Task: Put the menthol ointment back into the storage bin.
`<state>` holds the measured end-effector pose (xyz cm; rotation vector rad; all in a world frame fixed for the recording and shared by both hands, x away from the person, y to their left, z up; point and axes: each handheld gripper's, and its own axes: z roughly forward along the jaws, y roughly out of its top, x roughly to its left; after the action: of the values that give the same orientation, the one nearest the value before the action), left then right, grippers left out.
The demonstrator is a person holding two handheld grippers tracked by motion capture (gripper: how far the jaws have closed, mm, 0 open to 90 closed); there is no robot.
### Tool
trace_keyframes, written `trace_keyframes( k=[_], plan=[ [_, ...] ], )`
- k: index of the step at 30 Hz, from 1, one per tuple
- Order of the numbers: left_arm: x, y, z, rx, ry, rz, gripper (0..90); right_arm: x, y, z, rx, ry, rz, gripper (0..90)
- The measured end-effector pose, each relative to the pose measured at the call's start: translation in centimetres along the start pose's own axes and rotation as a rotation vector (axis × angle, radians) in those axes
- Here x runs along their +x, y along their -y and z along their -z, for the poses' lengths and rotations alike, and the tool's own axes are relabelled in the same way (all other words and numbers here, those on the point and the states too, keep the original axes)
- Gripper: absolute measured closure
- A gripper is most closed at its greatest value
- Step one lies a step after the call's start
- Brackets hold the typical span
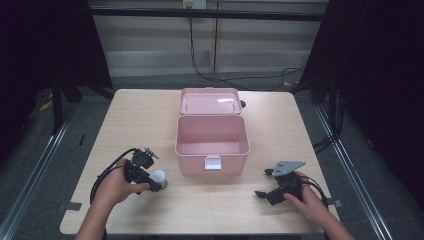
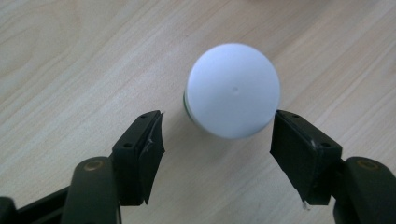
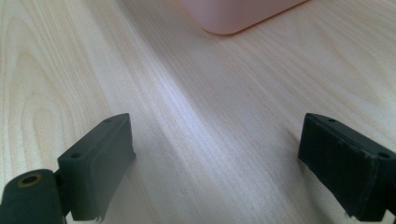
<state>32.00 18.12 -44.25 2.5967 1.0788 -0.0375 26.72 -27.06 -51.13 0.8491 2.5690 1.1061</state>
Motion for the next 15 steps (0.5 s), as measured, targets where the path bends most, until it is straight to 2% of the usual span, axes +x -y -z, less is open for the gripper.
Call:
trace_keyframes(
  k=[6,14,15],
  plan=[
    [-0.1,-1.1,-0.3,0.036,0.010,0.010,36.0,0.0,0.0,0.0,0.000,0.000,0.000,9.6],
    [-0.1,-2.2,-0.3,0.057,0.012,0.020,41.2,0.0,0.0,0.0,0.000,0.000,0.000,9.5],
    [-0.2,-2.5,-0.3,0.074,0.004,0.021,41.9,0.0,0.0,0.0,0.000,0.000,0.000,9.6]
  ],
)
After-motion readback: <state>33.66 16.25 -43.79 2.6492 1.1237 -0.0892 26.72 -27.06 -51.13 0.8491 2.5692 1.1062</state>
